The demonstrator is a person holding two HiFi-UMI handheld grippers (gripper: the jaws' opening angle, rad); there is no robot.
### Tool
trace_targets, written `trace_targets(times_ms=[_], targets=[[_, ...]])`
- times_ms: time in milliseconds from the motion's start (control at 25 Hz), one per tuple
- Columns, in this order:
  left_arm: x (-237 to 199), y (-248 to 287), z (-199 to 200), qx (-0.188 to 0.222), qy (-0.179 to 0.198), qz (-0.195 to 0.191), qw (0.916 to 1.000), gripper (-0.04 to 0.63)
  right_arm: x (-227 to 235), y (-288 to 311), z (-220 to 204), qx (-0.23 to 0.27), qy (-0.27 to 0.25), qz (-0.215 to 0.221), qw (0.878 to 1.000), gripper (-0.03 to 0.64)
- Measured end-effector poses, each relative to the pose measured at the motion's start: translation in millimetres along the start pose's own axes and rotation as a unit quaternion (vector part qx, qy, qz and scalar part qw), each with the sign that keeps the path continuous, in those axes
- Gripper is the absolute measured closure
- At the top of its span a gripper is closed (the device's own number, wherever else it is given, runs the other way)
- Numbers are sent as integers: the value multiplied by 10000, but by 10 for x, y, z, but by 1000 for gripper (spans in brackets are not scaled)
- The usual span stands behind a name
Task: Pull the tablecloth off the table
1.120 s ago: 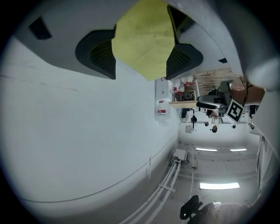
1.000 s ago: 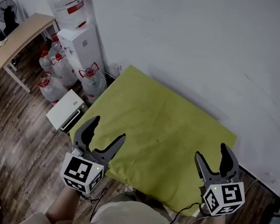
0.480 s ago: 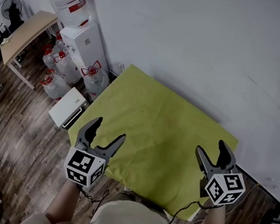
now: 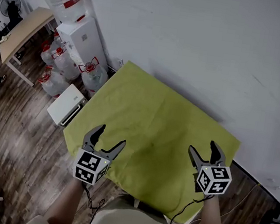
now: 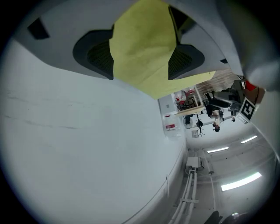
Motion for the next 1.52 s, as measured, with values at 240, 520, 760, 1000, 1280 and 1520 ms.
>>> trace_targets(times_ms=[240, 520, 760, 1000, 1280, 1520], targets=[[0, 331, -471, -604, -413, -71, 9973, 233, 208, 435, -490, -463, 297, 11, 9985, 227], [173, 649, -1049, -1356, -500, -192, 9893, 233, 334, 738, -1083, -1219, 71, 33, 9925, 218], [244, 861, -1675, -1978, -600, -247, 9781, 233, 436, 865, -1615, -1685, 204, -42, 9855, 206], [199, 945, -2152, -2465, -1071, 31, 9632, 233, 582, 919, -1968, -1991, 378, -237, 9790, 186], [181, 985, -2213, -2240, -715, 406, 9711, 235, 593, 1007, -2096, -2123, 324, -345, 9761, 186], [153, 996, -2214, -2105, -769, 506, 9733, 304, 609, 1040, -2073, -2016, 430, -480, 9774, 229]])
Point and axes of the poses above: the fingertips, and each gripper's own axes: y forward along the fingers, x to its right, z out of its top, the point moved 2 cm from there along -y, backward along the fingers, and after that the axes turned 4 degrees about z, right-handed, at the moved point
